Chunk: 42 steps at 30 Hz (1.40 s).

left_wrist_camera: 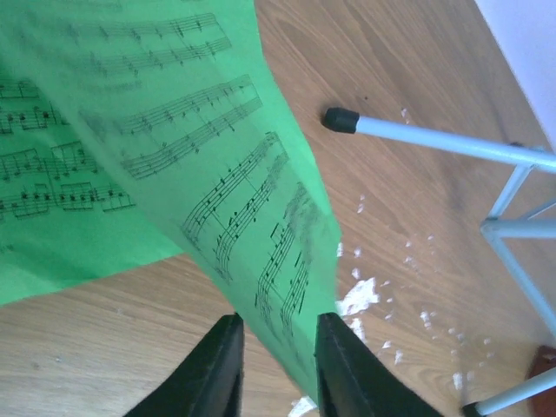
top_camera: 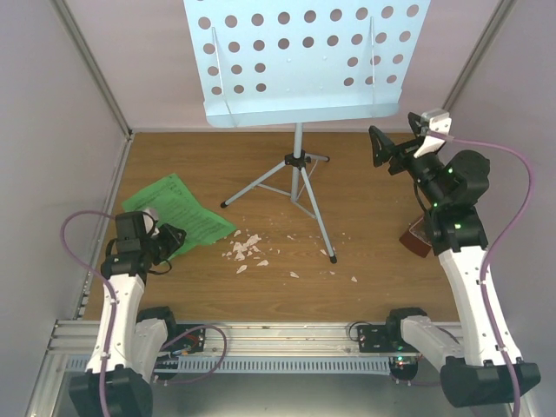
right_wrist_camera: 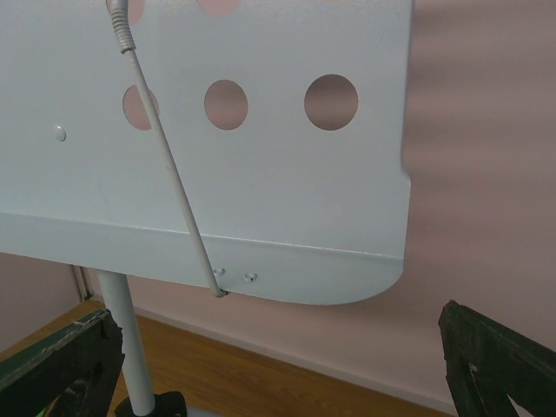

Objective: Pack up the instrument practice props

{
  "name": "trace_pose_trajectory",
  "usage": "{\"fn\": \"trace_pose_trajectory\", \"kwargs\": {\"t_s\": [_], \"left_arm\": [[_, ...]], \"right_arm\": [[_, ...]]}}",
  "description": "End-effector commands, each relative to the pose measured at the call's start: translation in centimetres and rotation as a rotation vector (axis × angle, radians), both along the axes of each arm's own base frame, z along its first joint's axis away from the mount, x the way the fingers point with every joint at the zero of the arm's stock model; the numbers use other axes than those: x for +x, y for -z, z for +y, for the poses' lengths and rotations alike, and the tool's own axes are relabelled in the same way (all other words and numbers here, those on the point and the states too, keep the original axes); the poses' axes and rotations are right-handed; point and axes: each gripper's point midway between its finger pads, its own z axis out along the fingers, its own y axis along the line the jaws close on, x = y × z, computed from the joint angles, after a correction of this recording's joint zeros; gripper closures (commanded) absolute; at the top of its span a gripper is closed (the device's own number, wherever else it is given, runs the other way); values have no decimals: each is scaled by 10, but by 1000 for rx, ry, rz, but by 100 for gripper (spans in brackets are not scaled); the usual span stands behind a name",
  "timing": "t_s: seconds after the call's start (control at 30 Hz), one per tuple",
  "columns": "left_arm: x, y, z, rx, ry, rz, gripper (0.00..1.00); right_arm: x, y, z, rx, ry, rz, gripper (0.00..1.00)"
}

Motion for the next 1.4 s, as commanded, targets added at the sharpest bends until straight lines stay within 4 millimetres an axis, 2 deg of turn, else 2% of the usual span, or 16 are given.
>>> {"fn": "trace_pose_trajectory", "kwargs": {"t_s": [0.0, 0.13, 0.23, 0.3, 0.4, 0.43, 0.5, 0.6, 0.73, 0.77, 0.87, 1.0, 1.07, 1.13, 1.2, 1.37], "left_arm": [[6, -18, 4, 20, 2, -63, 66], [6, -30, 12, 65, -17, -77, 25], [5, -42, 20, 106, -46, -93, 8], [5, -53, 27, 147, -72, -109, 3], [6, -73, 41, 224, -116, -145, 1], [8, -81, 41, 245, -105, -168, 1], [14, -101, 27, 260, 9, -257, 1], [23, -111, -7, 199, 209, -330, 1], [36, -111, -55, 197, 424, -360, 2], [38, -116, -73, 219, 486, -381, 2], [50, -138, -102, 316, 564, -469, 1], [74, -160, -112, 389, 566, -586, 1], [81, -166, -119, 307, 580, -630, 1], [86, -167, -128, 195, 604, -658, 1], [92, -164, -133, 154, 613, -663, 1], [102, -159, -126, 247, 609, -649, 1]], "right_arm": [[-2, 2, -2, -5, 19, 0, 0], [-3, 1, -4, -6, 26, -2, 0], [-5, 0, -4, -11, 30, -8, 0], [-7, -2, -5, -14, 31, -13, 1], [-11, -2, -2, -15, 15, -17, 0], [-13, -2, -2, -10, 12, -14, 0], [-15, 9, -2, 12, 7, 21, 0], [-14, 46, 7, 46, -52, 126, 0], [-14, 124, 24, 114, -156, 336, 1], [-18, 140, 29, 126, -187, 384, 0], [-34, 186, 43, 177, -286, 511, 1], [-54, 227, 58, 246, -380, 619, 3], [-60, 250, 62, 249, -378, 671, 3], [-64, 271, 66, 244, -375, 724, 3], [-66, 286, 72, 237, -381, 743, 1], [-71, 321, 86, 201, -382, 776, 0]]}}
